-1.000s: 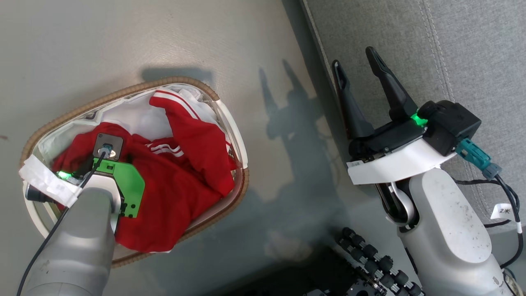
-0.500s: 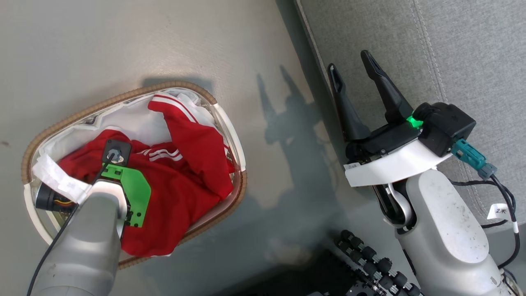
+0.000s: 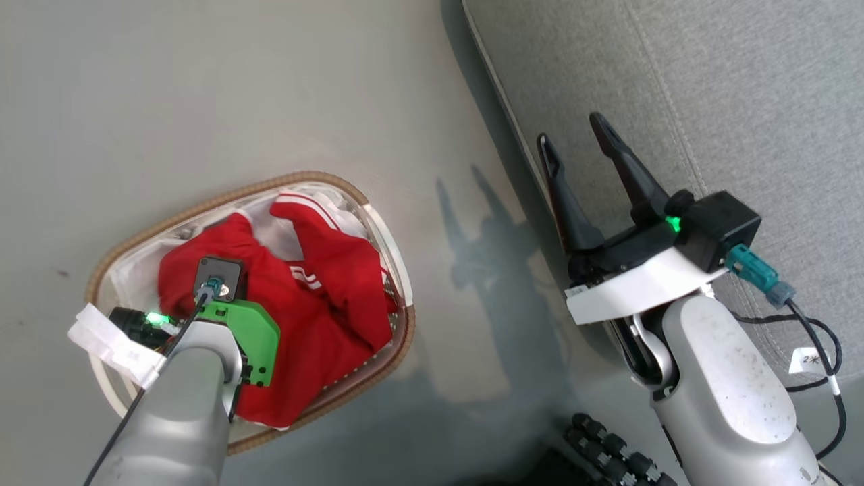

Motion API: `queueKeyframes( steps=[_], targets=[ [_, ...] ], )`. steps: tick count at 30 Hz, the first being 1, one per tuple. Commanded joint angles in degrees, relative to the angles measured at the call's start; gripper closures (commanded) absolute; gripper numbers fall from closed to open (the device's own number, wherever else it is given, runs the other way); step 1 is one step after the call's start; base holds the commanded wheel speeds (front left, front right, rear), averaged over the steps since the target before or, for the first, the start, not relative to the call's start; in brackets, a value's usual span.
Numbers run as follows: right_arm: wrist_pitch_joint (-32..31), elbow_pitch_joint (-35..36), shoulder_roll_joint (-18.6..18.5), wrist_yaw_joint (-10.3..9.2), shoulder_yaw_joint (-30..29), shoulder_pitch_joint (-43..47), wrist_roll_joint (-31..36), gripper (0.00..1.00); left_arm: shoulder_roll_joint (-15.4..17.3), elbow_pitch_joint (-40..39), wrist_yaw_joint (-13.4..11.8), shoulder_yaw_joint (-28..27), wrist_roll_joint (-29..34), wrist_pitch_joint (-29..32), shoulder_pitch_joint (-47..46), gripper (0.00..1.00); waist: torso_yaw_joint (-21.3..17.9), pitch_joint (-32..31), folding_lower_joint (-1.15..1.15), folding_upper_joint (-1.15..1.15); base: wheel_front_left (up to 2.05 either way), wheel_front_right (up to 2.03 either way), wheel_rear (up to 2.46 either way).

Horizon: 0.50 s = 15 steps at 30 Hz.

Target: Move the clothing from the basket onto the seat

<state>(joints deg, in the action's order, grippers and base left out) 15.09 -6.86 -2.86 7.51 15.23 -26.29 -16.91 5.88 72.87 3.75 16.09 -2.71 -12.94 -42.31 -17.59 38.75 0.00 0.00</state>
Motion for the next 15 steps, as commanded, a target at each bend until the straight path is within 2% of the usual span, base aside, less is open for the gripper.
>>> queueKeyframes(
  steps=[1,6,15],
  targets=[
    [0.11,-0.57,-0.16,-0.04,-0.33,1.28,0.87,0.0,-0.46,-0.6,0.32,-0.34,-0.61,-1.08,1.26,1.0,1.92,-4.67,0.0,0.0,0.0,0.0,0.0],
    [0.11,-1.67,-0.18,-0.04,-1.24,3.31,2.64,0.0,-1.34,-4.1,0.87,-0.54,-2.25,-2.35,4.15,1.0,3.85,-9.74,0.0,0.0,0.0,0.0,0.0],
    [0.11,-3.26,-0.48,-0.04,-3.82,7.57,3.78,0.0,-2.47,-20.0,1.46,-1.11,-4.25,-2.28,13.06,1.0,7.62,-18.07,0.0,0.0,0.0,0.0,0.0]
  ],
)
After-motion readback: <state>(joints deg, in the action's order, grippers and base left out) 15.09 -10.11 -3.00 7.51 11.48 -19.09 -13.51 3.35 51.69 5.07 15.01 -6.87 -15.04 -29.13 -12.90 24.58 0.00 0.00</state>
